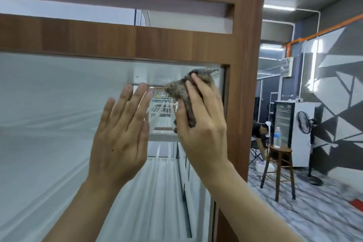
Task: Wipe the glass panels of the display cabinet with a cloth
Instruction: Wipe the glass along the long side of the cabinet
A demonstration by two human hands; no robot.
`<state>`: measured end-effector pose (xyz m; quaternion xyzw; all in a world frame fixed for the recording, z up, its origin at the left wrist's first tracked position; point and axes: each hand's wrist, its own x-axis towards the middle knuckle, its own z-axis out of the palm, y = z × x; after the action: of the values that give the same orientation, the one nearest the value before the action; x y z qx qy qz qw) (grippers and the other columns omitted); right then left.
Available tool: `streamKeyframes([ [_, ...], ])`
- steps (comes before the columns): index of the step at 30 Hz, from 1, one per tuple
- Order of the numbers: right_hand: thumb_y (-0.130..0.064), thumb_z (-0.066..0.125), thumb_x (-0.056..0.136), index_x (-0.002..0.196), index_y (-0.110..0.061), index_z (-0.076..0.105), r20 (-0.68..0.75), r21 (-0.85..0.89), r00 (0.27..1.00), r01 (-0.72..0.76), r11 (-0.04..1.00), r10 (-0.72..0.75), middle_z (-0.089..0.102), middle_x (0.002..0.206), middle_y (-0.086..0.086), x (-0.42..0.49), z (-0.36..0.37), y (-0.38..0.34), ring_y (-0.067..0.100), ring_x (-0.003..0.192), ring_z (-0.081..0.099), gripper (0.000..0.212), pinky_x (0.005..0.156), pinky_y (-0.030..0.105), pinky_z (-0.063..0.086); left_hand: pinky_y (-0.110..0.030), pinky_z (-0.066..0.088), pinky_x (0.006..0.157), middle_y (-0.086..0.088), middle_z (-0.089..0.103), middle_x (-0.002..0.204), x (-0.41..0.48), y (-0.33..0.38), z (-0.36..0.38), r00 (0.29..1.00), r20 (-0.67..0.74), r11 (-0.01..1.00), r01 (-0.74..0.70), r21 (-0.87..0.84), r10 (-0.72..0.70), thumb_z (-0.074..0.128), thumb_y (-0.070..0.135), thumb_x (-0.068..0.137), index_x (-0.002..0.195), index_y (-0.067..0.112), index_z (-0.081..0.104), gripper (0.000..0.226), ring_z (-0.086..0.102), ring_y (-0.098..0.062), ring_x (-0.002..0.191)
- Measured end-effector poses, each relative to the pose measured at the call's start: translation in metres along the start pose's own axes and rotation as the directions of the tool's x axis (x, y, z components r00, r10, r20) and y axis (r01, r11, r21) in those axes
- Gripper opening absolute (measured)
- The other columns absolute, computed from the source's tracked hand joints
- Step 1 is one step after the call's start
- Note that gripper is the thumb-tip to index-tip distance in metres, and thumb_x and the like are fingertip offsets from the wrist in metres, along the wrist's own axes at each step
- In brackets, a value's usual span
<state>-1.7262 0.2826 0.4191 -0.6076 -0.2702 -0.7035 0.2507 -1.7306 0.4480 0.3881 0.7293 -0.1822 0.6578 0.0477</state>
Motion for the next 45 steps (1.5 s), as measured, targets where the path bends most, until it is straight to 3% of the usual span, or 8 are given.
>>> streamKeyframes([
  [8, -0.027, 0.033, 0.107, 0.15, 0.0, 0.037, 0.074, -0.308, 0.994, -0.054, 0.95, 0.08, 0.037, 0.157, 0.014, -0.077, -0.001, -0.017, 0.025, 0.153, 0.019, 0.051, 0.125, 0.041, 0.015, -0.047, 0.012, 0.127, -0.004, 0.019, 0.167, -0.003, -0.003, 0.004, 1.0, -0.003, 1.0, -0.007, -0.006, 0.007, 0.03, 0.018, 0.104, 0.158, 0.007, 0.024, 0.056, 0.015, -0.024, 0.156],
  [14, -0.021, 0.037, 0.106, 0.142, 0.001, 0.05, -0.052, -0.272, 0.993, -0.119, 0.955, 0.109, 0.048, 0.145, 0.021, 0.006, 0.022, -0.01, 0.036, 0.138, 0.044, 0.045, 0.116, 0.052, 0.033, -0.046, 0.012, 0.127, -0.005, 0.02, 0.167, -0.003, -0.002, 0.004, 1.0, -0.015, 1.0, 0.012, -0.018, -0.012, 0.029, 0.02, 0.105, 0.158, 0.007, 0.025, 0.055, 0.015, -0.024, 0.156],
  [18, -0.027, 0.03, 0.108, 0.148, -0.013, 0.039, 0.108, -0.295, 0.99, -0.057, 0.954, 0.092, 0.033, 0.156, 0.012, -0.075, -0.003, -0.017, 0.033, 0.146, 0.03, 0.044, 0.104, 0.058, 0.047, -0.046, 0.015, 0.127, -0.006, 0.021, 0.167, -0.004, -0.002, 0.005, 0.999, -0.027, 0.998, 0.03, -0.046, -0.032, 0.034, 0.02, 0.102, 0.157, 0.004, 0.025, 0.058, 0.016, -0.024, 0.156],
  [25, -0.019, 0.034, 0.105, 0.149, 0.001, 0.041, -0.021, -0.326, 0.984, -0.174, 0.929, 0.177, 0.039, 0.153, 0.021, 0.002, 0.017, -0.008, 0.037, 0.144, 0.035, 0.048, 0.113, 0.051, 0.041, -0.045, 0.014, 0.127, -0.006, 0.021, 0.167, -0.003, 0.0, 0.004, 0.999, -0.027, 0.999, 0.037, -0.038, -0.038, 0.032, 0.02, 0.103, 0.157, 0.003, 0.027, 0.056, 0.016, -0.024, 0.156],
  [31, -0.028, 0.032, 0.106, 0.155, -0.006, 0.025, 0.207, -0.359, 0.974, -0.011, 0.933, 0.091, 0.024, 0.162, 0.011, -0.097, -0.013, -0.018, 0.03, 0.15, 0.023, 0.054, 0.104, 0.056, 0.048, -0.046, 0.015, 0.127, -0.007, 0.022, 0.166, -0.004, -0.002, 0.006, 0.999, -0.045, 0.999, 0.025, -0.047, -0.027, 0.035, 0.019, 0.102, 0.157, 0.003, 0.026, 0.057, 0.016, -0.024, 0.155],
  [37, -0.022, 0.034, 0.107, 0.149, 0.001, 0.04, -0.037, -0.333, 0.982, -0.186, 0.924, 0.185, 0.039, 0.153, 0.021, 0.001, 0.021, -0.014, 0.036, 0.144, 0.035, 0.049, 0.11, 0.053, 0.042, -0.043, 0.013, 0.127, -0.007, 0.022, 0.166, -0.003, -0.001, 0.007, 0.998, -0.038, 0.998, 0.045, -0.044, -0.046, 0.035, 0.019, 0.103, 0.157, 0.004, 0.026, 0.057, 0.015, -0.022, 0.156],
  [42, -0.021, 0.042, 0.102, 0.15, -0.001, 0.037, 0.202, -0.371, 0.976, -0.005, 0.929, 0.086, 0.032, 0.159, 0.015, -0.106, -0.001, -0.026, 0.035, 0.147, 0.033, 0.052, 0.122, 0.047, 0.026, -0.044, 0.014, 0.127, -0.006, 0.021, 0.167, -0.005, -0.003, 0.008, 0.999, -0.031, 0.998, 0.034, -0.054, -0.036, 0.035, 0.018, 0.103, 0.157, 0.005, 0.026, 0.057, 0.015, -0.022, 0.156],
  [45, -0.02, 0.039, 0.104, 0.151, 0.001, 0.035, 0.148, -0.337, 0.983, -0.051, 0.94, 0.106, 0.033, 0.159, 0.017, -0.091, 0.003, -0.018, 0.035, 0.148, 0.031, 0.052, 0.119, 0.052, 0.03, -0.045, 0.016, 0.127, -0.006, 0.022, 0.167, -0.004, -0.002, 0.008, 0.998, -0.044, 0.998, 0.036, -0.048, -0.038, 0.034, 0.019, 0.104, 0.157, 0.005, 0.027, 0.056, 0.016, -0.022, 0.156],
])
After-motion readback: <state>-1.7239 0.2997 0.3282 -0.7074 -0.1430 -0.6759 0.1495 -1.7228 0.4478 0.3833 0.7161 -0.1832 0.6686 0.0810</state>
